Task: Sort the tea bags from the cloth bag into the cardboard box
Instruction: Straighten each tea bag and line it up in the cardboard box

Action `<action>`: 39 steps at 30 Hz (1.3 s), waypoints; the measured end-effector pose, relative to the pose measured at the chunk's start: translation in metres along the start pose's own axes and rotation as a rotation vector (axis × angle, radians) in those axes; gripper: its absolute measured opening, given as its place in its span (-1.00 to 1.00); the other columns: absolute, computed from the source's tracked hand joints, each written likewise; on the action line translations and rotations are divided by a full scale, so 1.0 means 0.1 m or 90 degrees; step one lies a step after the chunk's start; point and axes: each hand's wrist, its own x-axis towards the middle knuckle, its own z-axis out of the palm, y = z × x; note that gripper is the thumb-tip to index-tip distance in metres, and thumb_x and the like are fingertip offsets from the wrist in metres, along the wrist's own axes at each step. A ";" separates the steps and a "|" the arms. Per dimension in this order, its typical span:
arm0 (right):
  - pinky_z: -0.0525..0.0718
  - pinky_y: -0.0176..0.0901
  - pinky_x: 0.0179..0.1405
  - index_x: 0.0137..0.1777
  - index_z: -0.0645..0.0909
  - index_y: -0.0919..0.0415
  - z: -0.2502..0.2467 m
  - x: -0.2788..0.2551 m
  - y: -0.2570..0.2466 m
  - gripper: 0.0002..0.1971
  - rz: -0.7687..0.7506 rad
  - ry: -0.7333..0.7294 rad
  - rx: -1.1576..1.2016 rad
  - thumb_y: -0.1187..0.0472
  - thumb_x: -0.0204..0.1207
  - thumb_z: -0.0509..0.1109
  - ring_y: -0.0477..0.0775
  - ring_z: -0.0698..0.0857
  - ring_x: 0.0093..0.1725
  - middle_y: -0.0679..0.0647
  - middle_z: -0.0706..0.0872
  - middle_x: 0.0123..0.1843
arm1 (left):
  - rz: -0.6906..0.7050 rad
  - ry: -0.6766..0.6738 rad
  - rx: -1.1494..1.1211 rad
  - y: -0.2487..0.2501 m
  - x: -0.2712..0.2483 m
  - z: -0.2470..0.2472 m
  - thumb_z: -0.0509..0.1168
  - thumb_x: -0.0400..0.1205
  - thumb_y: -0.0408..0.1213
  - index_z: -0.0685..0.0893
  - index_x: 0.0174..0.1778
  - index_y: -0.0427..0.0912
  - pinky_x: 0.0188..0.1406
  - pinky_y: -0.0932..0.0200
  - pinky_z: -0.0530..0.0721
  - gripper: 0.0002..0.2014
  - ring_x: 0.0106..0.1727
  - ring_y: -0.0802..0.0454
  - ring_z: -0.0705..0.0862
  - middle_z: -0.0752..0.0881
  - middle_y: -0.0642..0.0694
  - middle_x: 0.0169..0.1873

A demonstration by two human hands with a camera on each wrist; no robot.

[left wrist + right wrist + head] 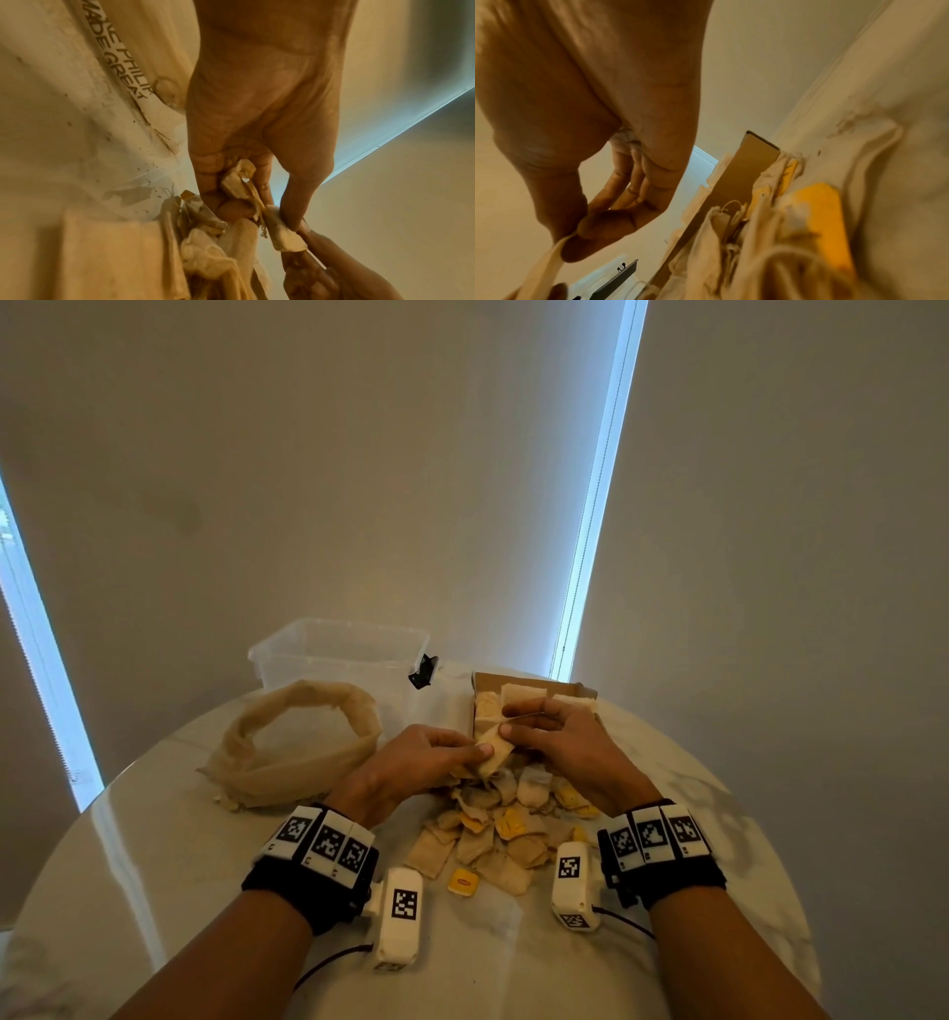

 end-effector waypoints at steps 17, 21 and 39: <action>0.83 0.32 0.31 0.33 0.75 0.17 0.05 0.01 0.03 -0.64 -0.011 -0.005 0.030 0.22 0.56 0.68 0.18 0.89 0.20 0.12 0.92 0.15 | 0.004 0.055 -0.007 0.01 0.00 -0.03 0.56 0.63 0.02 0.90 0.18 -0.02 -0.03 0.22 0.75 -0.72 0.11 0.08 0.84 0.92 0.02 0.00; 0.85 0.33 0.25 0.28 0.77 0.18 0.05 -0.01 0.01 -0.71 -0.026 0.018 0.055 0.23 0.59 0.65 0.22 0.89 0.19 0.16 0.92 0.14 | 0.001 0.061 0.001 0.02 0.01 -0.04 0.58 0.62 -0.04 0.89 0.21 -0.04 -0.06 0.23 0.75 -0.71 0.12 0.03 0.85 0.91 -0.02 0.03; 0.91 -0.04 0.01 0.16 0.90 0.01 -0.04 0.13 -0.14 -0.81 -0.048 0.052 -0.120 0.27 0.71 0.51 0.04 0.90 0.03 -0.05 0.84 0.24 | 0.019 0.076 0.014 -0.01 -0.02 -0.06 0.51 0.70 -0.07 0.88 0.20 0.01 -0.06 0.24 0.78 -0.80 0.06 0.13 0.82 0.89 0.06 0.02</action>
